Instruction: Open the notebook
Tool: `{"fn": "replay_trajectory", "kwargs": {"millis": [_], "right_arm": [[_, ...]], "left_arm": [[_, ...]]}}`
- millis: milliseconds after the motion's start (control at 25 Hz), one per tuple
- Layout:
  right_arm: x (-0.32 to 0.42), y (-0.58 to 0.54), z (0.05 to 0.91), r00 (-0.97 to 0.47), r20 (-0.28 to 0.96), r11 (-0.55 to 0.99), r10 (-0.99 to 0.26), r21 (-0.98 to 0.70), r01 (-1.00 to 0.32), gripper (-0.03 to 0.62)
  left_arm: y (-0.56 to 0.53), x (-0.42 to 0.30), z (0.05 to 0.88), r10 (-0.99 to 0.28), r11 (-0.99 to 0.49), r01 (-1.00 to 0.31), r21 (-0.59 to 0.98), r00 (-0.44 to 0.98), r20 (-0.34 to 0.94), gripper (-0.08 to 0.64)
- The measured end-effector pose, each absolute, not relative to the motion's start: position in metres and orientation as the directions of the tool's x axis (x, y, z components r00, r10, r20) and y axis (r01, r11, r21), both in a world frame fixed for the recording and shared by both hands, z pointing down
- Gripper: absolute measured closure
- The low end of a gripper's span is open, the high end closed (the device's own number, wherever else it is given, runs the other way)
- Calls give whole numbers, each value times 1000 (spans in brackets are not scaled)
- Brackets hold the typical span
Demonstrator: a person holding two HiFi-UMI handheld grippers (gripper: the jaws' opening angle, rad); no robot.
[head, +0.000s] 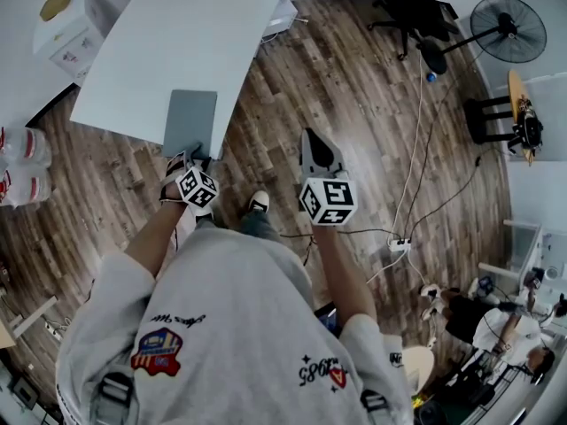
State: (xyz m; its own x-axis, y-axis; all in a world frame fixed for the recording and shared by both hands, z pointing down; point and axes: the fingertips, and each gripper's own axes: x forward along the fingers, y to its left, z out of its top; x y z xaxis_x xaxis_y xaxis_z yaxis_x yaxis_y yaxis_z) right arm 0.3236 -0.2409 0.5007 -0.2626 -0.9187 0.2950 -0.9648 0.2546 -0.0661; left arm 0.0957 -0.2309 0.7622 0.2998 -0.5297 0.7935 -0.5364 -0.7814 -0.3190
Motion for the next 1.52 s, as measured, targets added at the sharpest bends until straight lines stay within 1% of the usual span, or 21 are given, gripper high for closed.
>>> {"fn": "replay_trajectory", "kwargs": {"millis": [120,480,560,640,680,920,1240,1520], "right_arm": [[324,-239,501,-258,297,250,-919,-67,-966,589],[323,-231,504,-258,298,246,-919,-78,-966,589],[319,-230,501,-264,294,252,-918,-80,-964,589],[315,-231,499,-268,292,256,-918,-80,-963,589],[313,-232,498,-269,291,257,-918,-80,-963,589],[307,-229,499,-276,287,264,-917,-82,-961,589],[303,-228,499,-288,292,276,-912,-83,-958,589],[285,-230,500,-309,296,297,-904,-86,-951,589]], "left_arm": [[-227,97,765,-519,-790,-525,-316,299,801,405],[-222,97,766,-479,-805,-542,-242,352,804,441],[-221,97,763,-474,-807,-544,-228,368,800,465],[-219,96,760,-473,-804,-557,-209,384,793,507],[-219,95,759,-471,-799,-569,-194,393,790,512],[-220,91,747,-485,-785,-601,-151,443,754,529],[-221,83,718,-561,-751,-641,-157,494,664,535],[-223,62,695,-620,-700,-704,-121,514,593,540]]}}
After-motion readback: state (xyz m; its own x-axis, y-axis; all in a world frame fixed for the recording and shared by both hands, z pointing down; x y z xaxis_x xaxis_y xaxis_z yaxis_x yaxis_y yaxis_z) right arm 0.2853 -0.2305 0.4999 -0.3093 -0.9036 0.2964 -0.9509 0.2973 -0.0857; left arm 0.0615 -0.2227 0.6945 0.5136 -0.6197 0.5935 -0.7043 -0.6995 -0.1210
